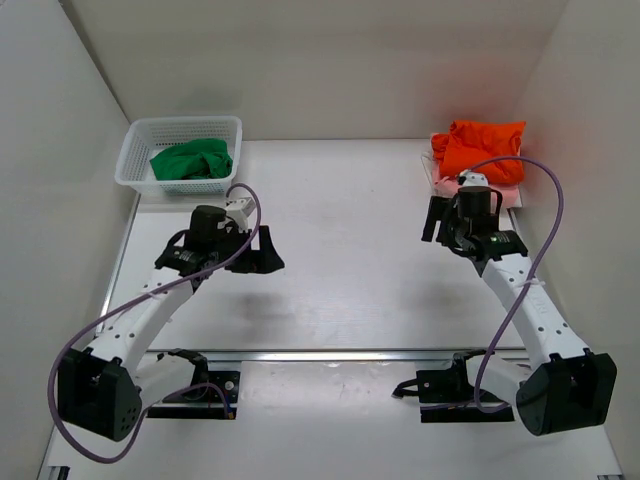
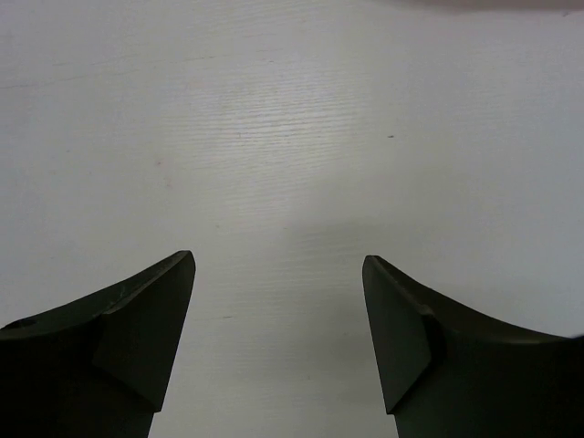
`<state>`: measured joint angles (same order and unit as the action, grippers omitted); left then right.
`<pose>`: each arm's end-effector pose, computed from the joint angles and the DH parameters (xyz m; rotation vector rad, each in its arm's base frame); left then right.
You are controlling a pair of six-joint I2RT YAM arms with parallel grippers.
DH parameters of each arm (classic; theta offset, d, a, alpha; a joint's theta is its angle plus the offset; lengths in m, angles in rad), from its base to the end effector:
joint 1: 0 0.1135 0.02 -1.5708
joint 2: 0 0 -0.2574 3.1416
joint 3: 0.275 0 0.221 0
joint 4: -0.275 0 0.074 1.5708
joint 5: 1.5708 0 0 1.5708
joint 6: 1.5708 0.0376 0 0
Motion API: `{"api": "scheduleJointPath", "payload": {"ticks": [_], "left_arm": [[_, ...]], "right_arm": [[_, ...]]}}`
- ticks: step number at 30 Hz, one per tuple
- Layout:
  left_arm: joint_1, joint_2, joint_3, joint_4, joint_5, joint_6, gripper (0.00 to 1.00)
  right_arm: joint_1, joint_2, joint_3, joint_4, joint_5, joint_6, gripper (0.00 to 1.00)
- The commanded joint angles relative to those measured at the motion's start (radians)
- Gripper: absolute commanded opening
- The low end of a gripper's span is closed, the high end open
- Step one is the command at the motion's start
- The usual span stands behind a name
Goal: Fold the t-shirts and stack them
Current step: Grab crumpled tshirt from bin with the left arm
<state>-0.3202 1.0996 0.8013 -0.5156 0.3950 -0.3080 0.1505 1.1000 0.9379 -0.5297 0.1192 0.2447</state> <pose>0.1841 -0.0763 0.2587 0.2084 2.4317 -0.7619 0.2069 0.0269 0.2968 0.1695 2.2515 0.0763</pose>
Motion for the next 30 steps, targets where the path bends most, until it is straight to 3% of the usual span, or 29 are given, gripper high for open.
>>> {"api": "scheduleJointPath", "payload": {"ticks": [1,4,7,10,15,18,20,21,22,25,26,27,28,30], "left_arm": [[-0.01,-0.078,0.022,0.034,0.021,-0.006,0.98],[-0.007,-0.182,-0.008,0.153,0.125,0.003,0.98],[-0.008,-0.311,-0.004,0.249,0.032,-0.026,0.99],[0.029,-0.278,0.117,0.194,-0.042,0.087,0.99],[0.118,-0.016,0.341,0.157,-0.359,0.208,0.99],[0.125,0.316,0.701,-0.047,-0.551,0.254,0.98],[0.183,0.57,0.997,-0.15,-0.562,0.204,0.88],[0.21,0.632,1.074,-0.165,-0.492,0.193,0.83],[0.248,0.752,1.23,-0.226,-0.434,0.161,0.72],[0.32,0.877,1.326,-0.167,-0.386,0.051,0.1],[0.345,0.941,1.392,-0.175,-0.393,0.035,0.07],[0.349,0.969,1.453,-0.184,-0.421,0.035,0.14],[0.346,1.02,1.479,-0.19,-0.464,0.049,0.31],[0.348,1.085,1.559,-0.195,-0.505,0.055,0.32]], "right_arm": [[0.02,0.02,0.035,0.037,-0.007,0.018,0.72],[0.026,0.017,0.038,0.036,-0.012,0.024,0.72],[0.034,0.024,0.035,0.04,-0.026,0.027,0.77],[0.047,0.027,0.05,0.028,-0.026,0.028,0.76],[0.037,0.05,0.062,0.037,-0.081,0.045,0.77],[0.044,0.072,0.068,0.051,-0.096,0.054,0.79],[0.049,0.099,0.073,0.06,-0.105,0.062,0.79],[0.057,0.109,0.067,0.065,-0.11,0.054,0.8],[0.066,0.13,0.074,0.065,-0.136,0.051,0.79],[0.104,0.19,0.067,0.065,-0.131,0.038,0.79],[0.106,0.217,0.084,0.057,-0.136,0.035,0.79],[0.115,0.245,0.084,0.045,-0.13,0.022,0.79],[0.119,0.265,0.104,0.03,-0.119,0.01,0.79],[0.129,0.316,0.131,0.007,-0.092,-0.01,0.79]]}}
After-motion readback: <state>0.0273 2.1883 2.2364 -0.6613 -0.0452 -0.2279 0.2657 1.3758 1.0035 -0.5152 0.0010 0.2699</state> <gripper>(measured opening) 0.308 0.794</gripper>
